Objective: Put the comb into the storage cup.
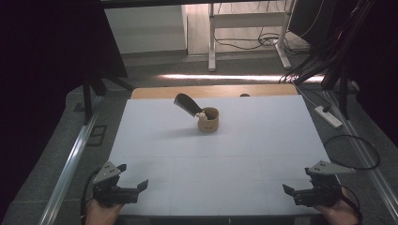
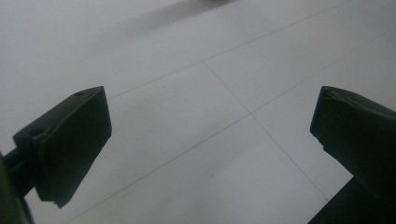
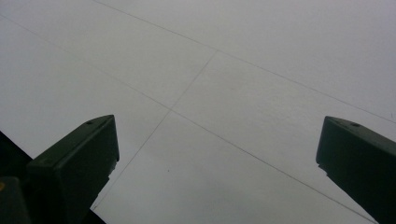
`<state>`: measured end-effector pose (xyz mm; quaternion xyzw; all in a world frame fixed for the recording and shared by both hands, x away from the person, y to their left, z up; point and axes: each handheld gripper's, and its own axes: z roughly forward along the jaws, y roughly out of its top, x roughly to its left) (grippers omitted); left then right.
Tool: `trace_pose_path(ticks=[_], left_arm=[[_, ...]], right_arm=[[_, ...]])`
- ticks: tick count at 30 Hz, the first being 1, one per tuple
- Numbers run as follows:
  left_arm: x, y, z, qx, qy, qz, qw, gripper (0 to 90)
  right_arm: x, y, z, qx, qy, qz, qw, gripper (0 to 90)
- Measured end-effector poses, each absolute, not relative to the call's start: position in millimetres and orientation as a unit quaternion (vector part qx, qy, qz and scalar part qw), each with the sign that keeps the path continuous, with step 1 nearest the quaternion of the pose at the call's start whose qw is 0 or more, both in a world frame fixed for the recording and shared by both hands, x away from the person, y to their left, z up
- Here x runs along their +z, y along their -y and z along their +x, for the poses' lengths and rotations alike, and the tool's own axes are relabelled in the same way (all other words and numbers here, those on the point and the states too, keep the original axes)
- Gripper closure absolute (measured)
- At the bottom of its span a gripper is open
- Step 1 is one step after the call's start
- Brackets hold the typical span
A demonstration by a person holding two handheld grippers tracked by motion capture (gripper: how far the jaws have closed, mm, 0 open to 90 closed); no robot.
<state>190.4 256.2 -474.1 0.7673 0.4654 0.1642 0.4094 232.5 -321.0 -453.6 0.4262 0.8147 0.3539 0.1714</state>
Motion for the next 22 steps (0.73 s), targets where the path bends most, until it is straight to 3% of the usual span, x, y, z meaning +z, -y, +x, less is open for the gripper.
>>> trace_pose_path(ticks=[22], left_arm=[[-477.0, -257.7, 179.3, 0.16, -0.486, 0.775, 0.372, 0.0]], right_arm=[[-453.8, 320.7, 232.9, 0.349, -0.814, 0.43, 0.174, 0.0]])
